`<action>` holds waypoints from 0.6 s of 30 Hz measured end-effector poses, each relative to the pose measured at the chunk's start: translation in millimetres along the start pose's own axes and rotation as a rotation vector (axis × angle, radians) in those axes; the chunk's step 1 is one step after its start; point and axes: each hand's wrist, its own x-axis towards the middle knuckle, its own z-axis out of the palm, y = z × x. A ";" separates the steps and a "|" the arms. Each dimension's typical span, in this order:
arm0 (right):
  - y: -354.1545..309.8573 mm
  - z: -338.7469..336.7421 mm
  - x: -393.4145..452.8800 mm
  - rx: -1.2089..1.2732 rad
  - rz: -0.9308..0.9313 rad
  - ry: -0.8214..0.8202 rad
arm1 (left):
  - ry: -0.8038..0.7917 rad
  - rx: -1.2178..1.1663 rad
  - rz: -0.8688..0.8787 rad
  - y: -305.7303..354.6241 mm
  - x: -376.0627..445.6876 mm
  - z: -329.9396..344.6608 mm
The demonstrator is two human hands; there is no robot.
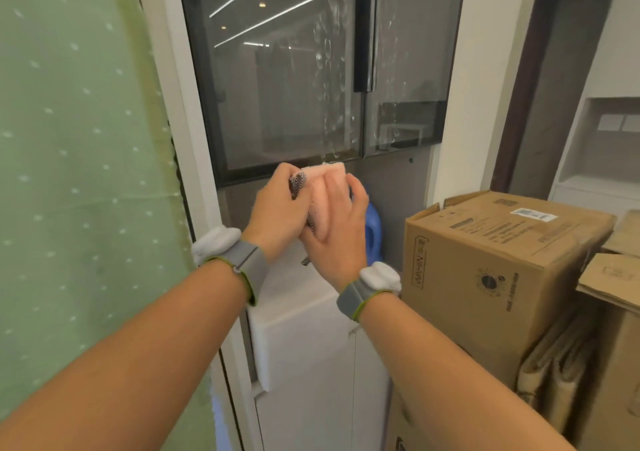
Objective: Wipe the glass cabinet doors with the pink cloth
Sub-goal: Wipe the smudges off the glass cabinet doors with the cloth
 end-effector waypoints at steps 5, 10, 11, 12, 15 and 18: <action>-7.3 21.7 12.1 -0.079 -0.168 0.016 | 0.166 0.493 0.398 -0.3 5.3 -31.9; -12.6 45.7 22.2 -0.253 -0.319 0.022 | 0.198 1.042 0.666 -19.9 22.0 -62.6; -11.4 49.6 23.3 -0.311 -0.336 0.010 | 0.205 1.093 0.717 -23.2 25.0 -65.4; -9.5 53.7 24.1 -0.365 -0.344 -0.003 | 0.220 1.130 0.761 -25.3 28.3 -67.0; -3.4 61.1 26.4 -0.448 -0.346 0.001 | 0.235 1.182 0.858 -29.1 39.5 -63.8; 14.1 60.4 35.0 -0.505 -0.326 0.017 | 0.236 1.181 0.943 -28.7 49.2 -50.9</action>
